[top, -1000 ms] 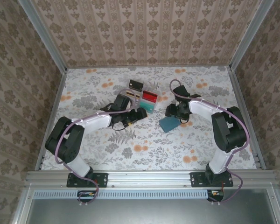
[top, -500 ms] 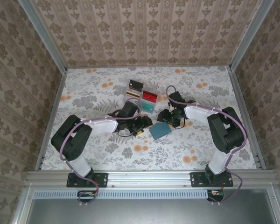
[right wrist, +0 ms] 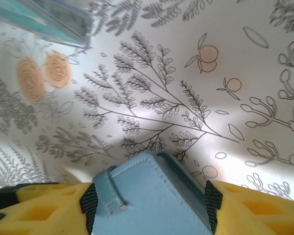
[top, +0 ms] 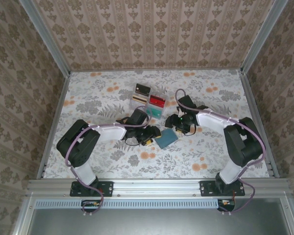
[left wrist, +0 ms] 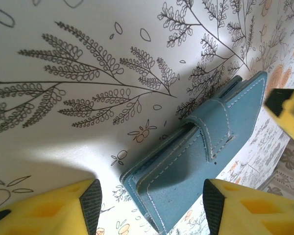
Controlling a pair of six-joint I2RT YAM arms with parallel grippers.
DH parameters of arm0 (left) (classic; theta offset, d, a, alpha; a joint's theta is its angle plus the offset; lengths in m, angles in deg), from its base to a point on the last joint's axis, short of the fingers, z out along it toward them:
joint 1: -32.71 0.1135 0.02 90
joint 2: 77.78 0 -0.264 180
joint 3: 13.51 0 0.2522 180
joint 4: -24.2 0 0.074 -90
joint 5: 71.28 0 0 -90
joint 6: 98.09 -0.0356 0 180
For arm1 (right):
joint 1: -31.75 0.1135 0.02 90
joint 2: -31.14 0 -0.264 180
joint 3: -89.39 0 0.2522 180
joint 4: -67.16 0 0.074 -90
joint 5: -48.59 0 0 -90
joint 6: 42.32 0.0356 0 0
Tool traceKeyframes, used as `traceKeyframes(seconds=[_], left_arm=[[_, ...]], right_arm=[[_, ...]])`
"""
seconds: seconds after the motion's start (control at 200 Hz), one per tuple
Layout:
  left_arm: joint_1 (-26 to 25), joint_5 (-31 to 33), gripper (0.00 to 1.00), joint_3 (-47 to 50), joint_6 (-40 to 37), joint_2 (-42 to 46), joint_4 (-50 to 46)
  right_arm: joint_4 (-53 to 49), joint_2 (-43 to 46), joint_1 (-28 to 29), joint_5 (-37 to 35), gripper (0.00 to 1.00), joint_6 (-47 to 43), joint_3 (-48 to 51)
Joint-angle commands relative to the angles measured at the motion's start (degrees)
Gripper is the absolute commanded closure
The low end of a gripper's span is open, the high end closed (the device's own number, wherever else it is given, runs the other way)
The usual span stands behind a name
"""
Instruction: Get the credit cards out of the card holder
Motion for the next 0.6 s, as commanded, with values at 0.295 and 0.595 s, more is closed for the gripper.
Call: traceKeyframes(seconds=[0.295, 0.595], left_arm=[[-0.37, -2.83, 0.45, 0.63, 0.22, -1.34, 1.20], [-0.53, -5.26, 0.46, 0.24, 1.74, -3.68, 5.70]], right_arm=[[-2.69, -0.65, -0.18, 0.57, 0.58, -1.14, 4.90], [-2.59, -4.25, -0.23, -0.50, 0.62, -1.01, 4.95]])
